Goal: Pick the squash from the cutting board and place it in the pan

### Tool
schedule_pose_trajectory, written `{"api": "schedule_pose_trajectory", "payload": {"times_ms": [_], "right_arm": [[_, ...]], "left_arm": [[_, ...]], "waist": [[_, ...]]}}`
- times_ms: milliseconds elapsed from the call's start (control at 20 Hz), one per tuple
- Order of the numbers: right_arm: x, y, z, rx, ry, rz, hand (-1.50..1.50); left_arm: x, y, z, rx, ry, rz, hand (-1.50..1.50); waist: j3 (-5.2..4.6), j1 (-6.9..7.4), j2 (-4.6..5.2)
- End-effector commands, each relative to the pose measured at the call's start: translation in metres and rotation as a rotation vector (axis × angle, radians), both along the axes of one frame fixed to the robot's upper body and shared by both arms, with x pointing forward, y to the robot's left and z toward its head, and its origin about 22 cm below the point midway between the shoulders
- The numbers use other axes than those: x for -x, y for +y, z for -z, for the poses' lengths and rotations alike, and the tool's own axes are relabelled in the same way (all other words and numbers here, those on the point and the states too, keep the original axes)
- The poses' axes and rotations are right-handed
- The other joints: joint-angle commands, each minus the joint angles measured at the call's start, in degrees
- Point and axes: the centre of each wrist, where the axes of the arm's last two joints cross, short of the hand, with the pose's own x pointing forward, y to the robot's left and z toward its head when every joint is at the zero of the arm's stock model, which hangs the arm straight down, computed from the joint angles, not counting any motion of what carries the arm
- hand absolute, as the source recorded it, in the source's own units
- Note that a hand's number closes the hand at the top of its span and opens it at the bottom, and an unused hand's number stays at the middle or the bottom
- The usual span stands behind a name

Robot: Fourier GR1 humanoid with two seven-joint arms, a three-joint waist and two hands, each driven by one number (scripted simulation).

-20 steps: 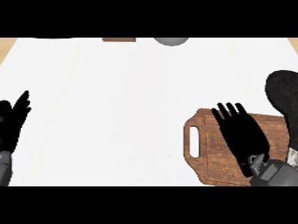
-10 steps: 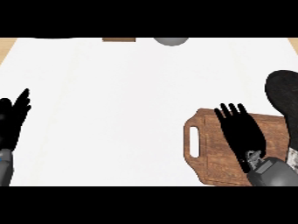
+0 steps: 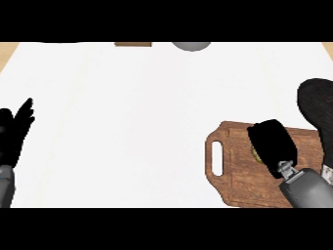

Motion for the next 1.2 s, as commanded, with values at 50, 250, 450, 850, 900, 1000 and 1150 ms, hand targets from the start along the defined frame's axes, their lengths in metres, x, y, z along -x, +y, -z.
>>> {"api": "schedule_pose_trajectory", "payload": {"times_ms": [50,250,450,850,900,1000,1150], "right_arm": [[0.000,0.001,0.005,0.012,-0.046,-0.055,1.50],[0.004,-0.070,-0.019,-0.082,-0.042,0.017,1.50],[0.013,-0.178,-0.034,-0.285,-0.024,0.232,1.50],[0.048,-0.310,-0.094,-0.608,-0.248,0.271,1.50],[0.056,-0.320,-0.098,-0.643,-0.299,0.246,1.50],[0.059,-0.335,-0.114,-0.735,-0.440,0.178,1.50],[0.080,-0.367,-0.130,-0.842,-0.503,0.101,1.50]], "left_arm": [[0.006,0.003,0.007,-0.007,0.007,-0.001,0.00],[0.017,0.006,0.012,-0.001,0.018,-0.014,0.00],[0.017,0.021,0.009,0.012,0.012,-0.091,0.00],[0.025,0.024,0.013,0.018,0.009,-0.085,0.00],[0.032,0.024,0.019,-0.004,0.029,-0.080,0.00],[0.026,0.020,0.012,0.001,0.019,-0.074,0.00],[0.011,0.016,0.001,0.000,-0.006,-0.056,0.00]], "waist": [[0.00,-0.03,-0.02],[0.03,-0.52,-0.10],[0.67,-6.21,-0.02],[0.67,-4.68,-0.13],[0.75,-4.73,-0.38],[0.80,-3.95,-0.47],[0.58,-3.02,0.11]]}}
